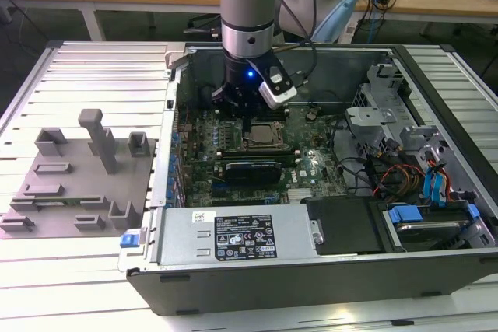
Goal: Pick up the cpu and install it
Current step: 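Close the cpu cover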
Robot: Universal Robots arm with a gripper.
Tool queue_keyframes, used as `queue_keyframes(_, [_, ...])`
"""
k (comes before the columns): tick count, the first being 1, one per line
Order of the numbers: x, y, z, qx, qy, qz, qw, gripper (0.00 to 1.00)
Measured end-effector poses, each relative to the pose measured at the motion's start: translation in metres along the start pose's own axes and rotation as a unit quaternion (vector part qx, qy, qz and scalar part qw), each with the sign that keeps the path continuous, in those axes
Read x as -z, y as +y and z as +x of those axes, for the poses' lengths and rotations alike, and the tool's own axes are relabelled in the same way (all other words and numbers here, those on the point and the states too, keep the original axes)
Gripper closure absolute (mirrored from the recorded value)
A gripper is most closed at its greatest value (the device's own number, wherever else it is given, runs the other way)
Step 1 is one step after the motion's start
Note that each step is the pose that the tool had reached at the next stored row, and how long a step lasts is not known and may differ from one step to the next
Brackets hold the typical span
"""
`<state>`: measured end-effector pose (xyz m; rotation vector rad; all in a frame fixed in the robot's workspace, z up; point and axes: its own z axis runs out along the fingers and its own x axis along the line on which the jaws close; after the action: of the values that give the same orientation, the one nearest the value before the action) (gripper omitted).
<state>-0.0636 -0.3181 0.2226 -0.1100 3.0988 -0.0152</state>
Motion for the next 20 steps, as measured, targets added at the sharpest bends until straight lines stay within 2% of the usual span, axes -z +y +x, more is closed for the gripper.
queue_keyframes(2, [-0.0002, -0.0007, -0.0051, 0.0, 0.0011, 0.0, 1.0, 0.89])
queue_keyframes(5, [-0.0008, -0.0028, -0.0183, 0.0, 0.0043, -0.0002, 1.0, 0.89])
queue_keyframes(9, [-0.0013, -0.0043, -0.0305, 0.0, 0.0071, -0.0004, 1.0, 0.89])
queue_keyframes(13, [0.0008, -0.0044, -0.0322, 0.0, 0.0074, -0.0004, 1.0, 0.89])
queue_keyframes(15, [0.0063, -0.0045, -0.0324, 0.0, 0.0074, -0.0005, 1.0, 0.89])
queue_keyframes(18, [0.0186, -0.0047, -0.033, 0.0, 0.0074, 0.0002, 1.0, 0.89])
queue_keyframes(20, [0.0185, -0.0047, -0.033, 0.0, 0.0074, 0.0001, 1.0, 0.89])
